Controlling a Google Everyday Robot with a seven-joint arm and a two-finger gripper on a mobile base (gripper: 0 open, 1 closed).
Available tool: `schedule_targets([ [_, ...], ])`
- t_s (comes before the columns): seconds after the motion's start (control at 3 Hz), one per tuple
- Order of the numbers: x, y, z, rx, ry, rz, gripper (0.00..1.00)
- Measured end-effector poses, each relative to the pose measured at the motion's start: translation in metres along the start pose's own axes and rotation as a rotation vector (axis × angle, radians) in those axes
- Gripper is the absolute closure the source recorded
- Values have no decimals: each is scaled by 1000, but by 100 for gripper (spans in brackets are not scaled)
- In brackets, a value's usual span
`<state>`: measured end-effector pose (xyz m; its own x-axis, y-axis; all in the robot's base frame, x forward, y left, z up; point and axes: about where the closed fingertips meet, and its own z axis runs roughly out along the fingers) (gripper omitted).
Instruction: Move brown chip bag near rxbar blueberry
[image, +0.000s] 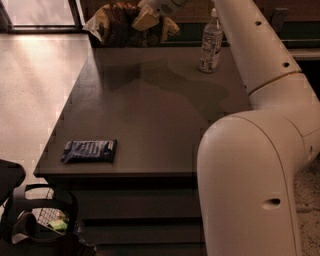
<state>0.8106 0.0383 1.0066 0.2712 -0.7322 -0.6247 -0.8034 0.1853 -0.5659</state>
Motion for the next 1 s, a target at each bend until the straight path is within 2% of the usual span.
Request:
schedule_targets([
  [0.67,-47,41,-25,8,39,22,100],
  [1.0,-82,74,-54,25,83,36,100],
])
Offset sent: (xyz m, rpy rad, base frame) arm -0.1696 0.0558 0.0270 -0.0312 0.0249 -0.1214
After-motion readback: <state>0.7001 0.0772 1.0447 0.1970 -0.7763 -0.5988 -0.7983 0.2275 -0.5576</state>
